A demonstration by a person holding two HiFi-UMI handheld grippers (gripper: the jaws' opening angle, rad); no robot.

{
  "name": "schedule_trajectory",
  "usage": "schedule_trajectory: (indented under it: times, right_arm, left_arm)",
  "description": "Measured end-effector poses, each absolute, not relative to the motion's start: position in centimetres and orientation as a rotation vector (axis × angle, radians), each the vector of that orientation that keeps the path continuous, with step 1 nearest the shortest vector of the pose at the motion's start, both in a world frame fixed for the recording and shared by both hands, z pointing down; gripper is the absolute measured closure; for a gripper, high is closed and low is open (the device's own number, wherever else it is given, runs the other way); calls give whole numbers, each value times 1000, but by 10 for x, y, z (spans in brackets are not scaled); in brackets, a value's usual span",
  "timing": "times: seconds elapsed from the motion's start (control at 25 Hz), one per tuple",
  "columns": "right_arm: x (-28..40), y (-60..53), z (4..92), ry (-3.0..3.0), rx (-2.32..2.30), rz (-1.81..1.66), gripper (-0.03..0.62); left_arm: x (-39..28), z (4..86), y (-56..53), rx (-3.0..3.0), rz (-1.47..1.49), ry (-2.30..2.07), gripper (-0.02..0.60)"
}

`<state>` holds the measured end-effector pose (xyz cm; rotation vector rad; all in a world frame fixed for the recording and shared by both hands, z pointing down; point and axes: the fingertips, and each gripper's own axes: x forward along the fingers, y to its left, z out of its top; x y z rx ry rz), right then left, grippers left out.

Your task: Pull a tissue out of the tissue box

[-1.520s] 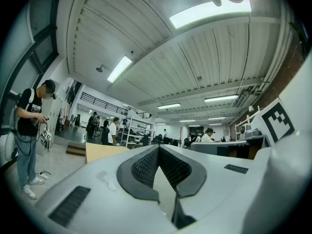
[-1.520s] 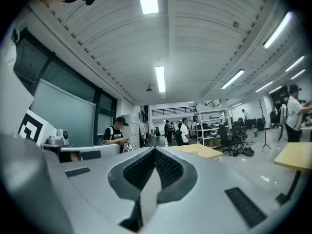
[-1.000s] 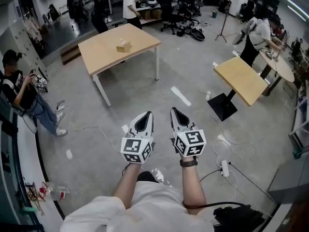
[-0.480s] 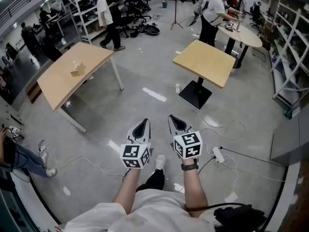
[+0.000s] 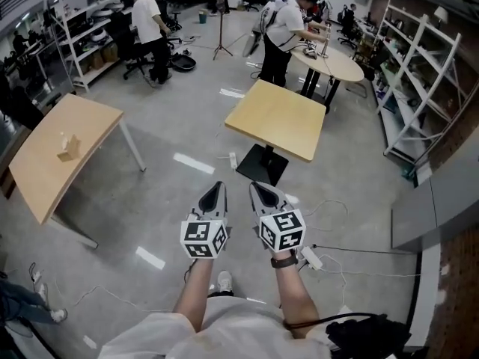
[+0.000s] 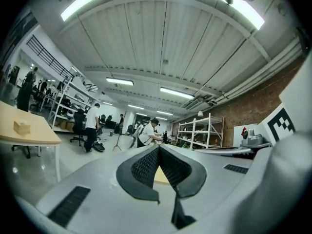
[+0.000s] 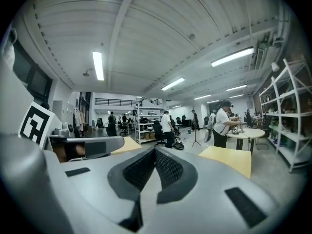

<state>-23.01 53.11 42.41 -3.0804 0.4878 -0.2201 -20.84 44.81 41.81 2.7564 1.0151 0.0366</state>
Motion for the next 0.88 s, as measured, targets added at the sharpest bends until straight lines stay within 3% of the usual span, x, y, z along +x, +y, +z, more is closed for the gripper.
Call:
schedule_trajectory:
  times: [0.48,0.88]
  right_arm:
    - [-97,510,443,564,-3059,-291,597]
    - [65,461,448,984,-2927,-288,597]
  left_arm:
    - [-67,445,428,2714,104,917,580]
    - [70,453,383,2852,110,589,580]
